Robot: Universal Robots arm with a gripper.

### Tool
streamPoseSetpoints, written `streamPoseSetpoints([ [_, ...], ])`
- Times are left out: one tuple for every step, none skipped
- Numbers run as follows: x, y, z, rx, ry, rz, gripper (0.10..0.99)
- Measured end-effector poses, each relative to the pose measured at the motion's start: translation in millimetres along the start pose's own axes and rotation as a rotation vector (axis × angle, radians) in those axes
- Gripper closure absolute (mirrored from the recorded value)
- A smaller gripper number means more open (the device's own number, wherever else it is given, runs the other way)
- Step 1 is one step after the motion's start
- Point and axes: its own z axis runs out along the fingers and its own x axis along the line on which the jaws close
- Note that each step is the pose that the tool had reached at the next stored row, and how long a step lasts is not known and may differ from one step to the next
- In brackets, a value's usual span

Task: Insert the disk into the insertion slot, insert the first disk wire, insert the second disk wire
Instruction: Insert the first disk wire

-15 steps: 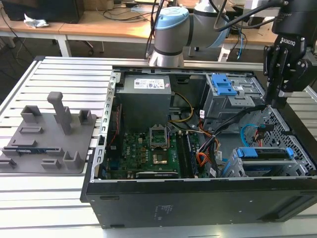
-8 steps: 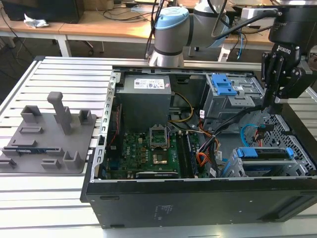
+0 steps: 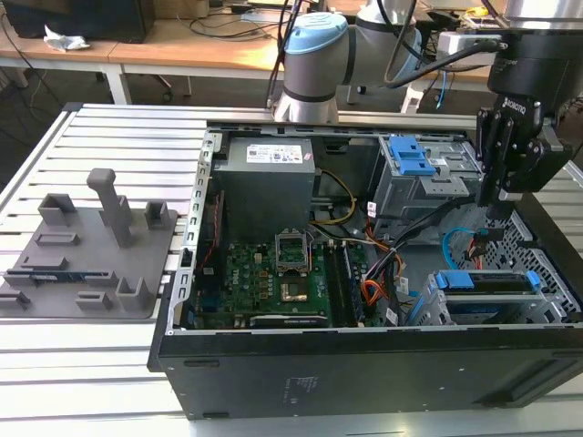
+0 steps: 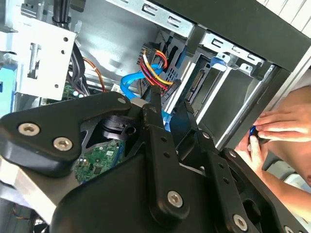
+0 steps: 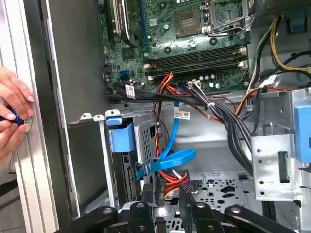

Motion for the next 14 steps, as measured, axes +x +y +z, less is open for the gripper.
streamPoseSetpoints([
  [-0.1, -0.3, 0.8, 0.002, 0.0166, -0.001, 0.737],
  [-0.6, -0.2, 2.5, 0.003, 0.0287, -0.002, 0.737],
  [-0.9, -0.1, 3.3, 0.004, 0.035, -0.002, 0.737],
  [-1.1, -0.1, 4.2, 0.005, 0.0404, -0.002, 0.737],
  [-1.6, 0.0, 5.4, 0.006, 0.0497, -0.003, 0.737],
  [-2.0, 0.1, 6.0, 0.007, 0.0552, -0.003, 0.737],
  [-2.2, 0.1, 6.1, 0.007, 0.0572, -0.003, 0.737],
  [-2.2, 0.1, 6.0, 0.008, 0.061, -0.004, 0.737],
  [-2.5, 0.4, 6.1, 0.008, 0.0631, -0.004, 0.737],
  [-2.8, 0.5, 6.3, 0.008, 0.0636, -0.004, 0.737],
  [-3.3, 0.6, 6.8, 0.009, 0.0638, -0.004, 0.737],
  [-4.3, 0.8, 7.3, 0.009, 0.0646, -0.004, 0.737],
  [-5.9, 1.0, 8.2, 0.01, 0.0672, -0.004, 0.737],
  [-7.5, 1.3, 9.0, 0.01, 0.0697, -0.004, 0.737],
])
